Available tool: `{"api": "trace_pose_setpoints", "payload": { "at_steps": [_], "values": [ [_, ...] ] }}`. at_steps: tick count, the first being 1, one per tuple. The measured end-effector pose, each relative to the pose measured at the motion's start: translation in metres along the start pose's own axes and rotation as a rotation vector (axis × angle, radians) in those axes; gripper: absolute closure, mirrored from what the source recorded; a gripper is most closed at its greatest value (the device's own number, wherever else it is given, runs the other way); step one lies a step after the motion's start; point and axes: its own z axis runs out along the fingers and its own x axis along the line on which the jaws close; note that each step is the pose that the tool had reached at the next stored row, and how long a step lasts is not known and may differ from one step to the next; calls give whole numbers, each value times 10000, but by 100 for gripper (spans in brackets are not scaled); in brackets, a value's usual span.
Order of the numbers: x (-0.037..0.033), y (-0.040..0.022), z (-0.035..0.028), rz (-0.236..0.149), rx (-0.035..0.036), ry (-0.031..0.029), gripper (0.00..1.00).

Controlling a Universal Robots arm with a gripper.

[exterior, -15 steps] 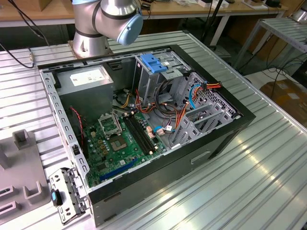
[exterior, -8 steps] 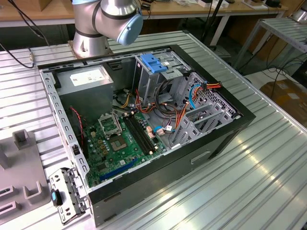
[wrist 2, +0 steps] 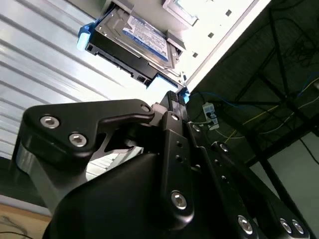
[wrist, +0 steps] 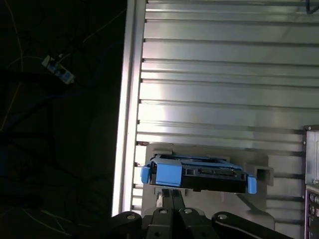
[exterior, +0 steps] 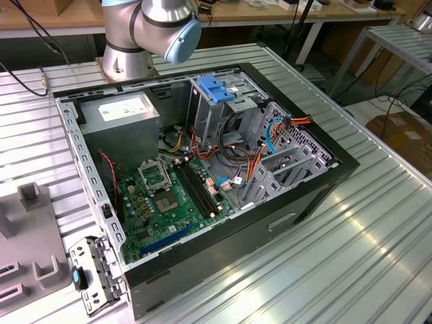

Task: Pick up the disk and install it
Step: 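Pick up the disk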

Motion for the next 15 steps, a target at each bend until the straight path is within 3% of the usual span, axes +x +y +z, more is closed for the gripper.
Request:
{"api": "trace_pose_setpoints", "payload": {
  "at_steps": [15],
  "values": [
    [0,0,-1,-2863,210,163,89]
  ]
}}
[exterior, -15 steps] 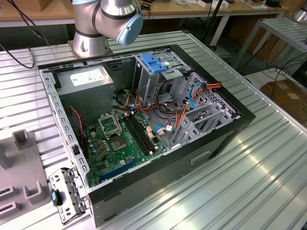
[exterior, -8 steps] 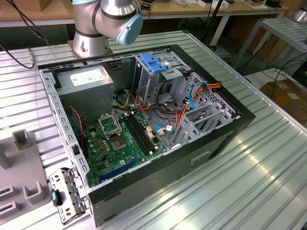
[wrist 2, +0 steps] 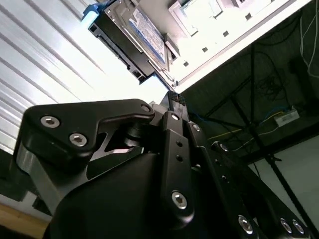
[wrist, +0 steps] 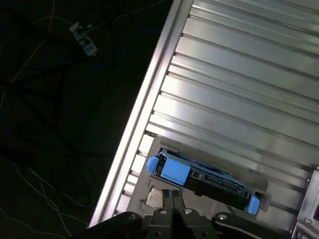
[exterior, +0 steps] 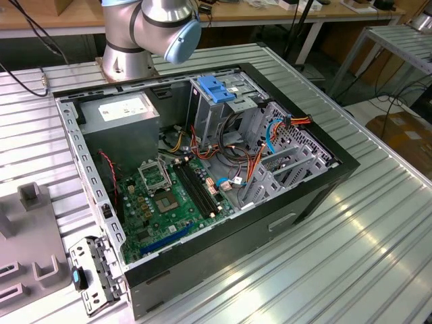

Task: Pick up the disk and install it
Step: 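Pick up the disk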

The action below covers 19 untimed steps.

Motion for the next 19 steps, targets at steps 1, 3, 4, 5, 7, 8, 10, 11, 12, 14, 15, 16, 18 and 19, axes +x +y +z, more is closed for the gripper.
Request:
{"api": "trace_pose_setpoints", "payload": {
  "at_steps": [1,3,4,5,7,8,10,11,12,14,15,16,18,19],
  "values": [
    [0,0,0,-196,15,12,89],
    [0,0,1,-625,46,35,89],
    [0,0,3,-827,69,32,89],
    [-4,7,12,-874,108,-40,89],
    [-10,21,23,-932,164,-144,89],
    [-13,24,31,-1139,199,-179,89],
    [-14,24,39,-1623,229,-155,89],
    [-14,24,42,-1806,241,-145,89],
    [-14,23,47,-2088,258,-133,89],
    [-14,23,53,-2524,287,-114,89],
    [-15,23,55,-2730,300,-105,89],
    [-15,23,58,-2921,313,-98,89],
    [-14,23,61,-3355,340,-78,89],
    [-14,23,62,-3621,357,-67,89]
  ]
}}
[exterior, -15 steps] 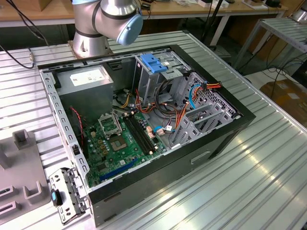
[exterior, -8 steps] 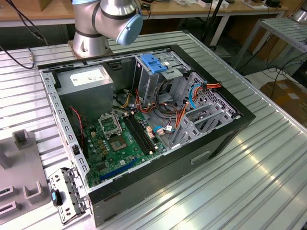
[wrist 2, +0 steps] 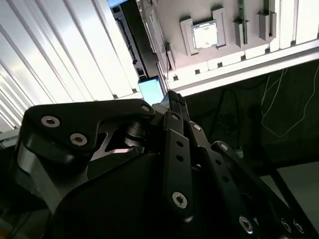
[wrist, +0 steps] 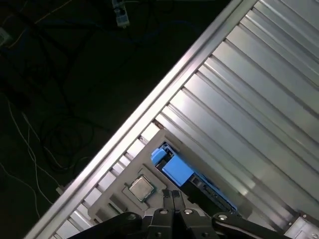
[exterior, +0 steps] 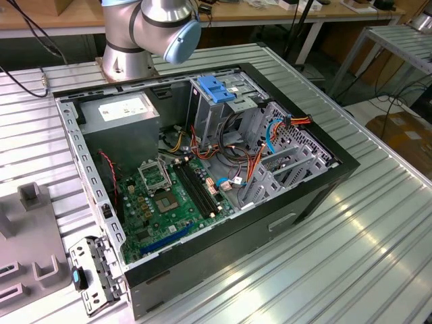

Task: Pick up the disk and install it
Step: 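Pick up the disk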

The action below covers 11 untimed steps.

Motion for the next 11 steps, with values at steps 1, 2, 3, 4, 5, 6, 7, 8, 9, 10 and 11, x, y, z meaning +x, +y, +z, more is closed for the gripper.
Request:
{"api": "trace_pose_setpoints", "payload": {
  "at_steps": [1,2,3,4,5,6,7,8,9,10,11],
  "values": [
    [0,0,0,-197,11,8,89],
    [0,0,0,-370,19,16,89],
    [0,0,0,-571,30,23,89],
    [0,0,0,-758,40,29,89],
    [0,0,0,-1061,57,40,89],
    [0,0,0,-1404,75,53,89],
    [0,0,1,-1646,87,62,89],
    [0,0,1,-1819,97,68,89],
    [0,0,1,-2128,114,80,89],
    [0,0,1,-2321,124,86,89],
    [-1,0,2,-2487,133,93,89]
  ]
}}
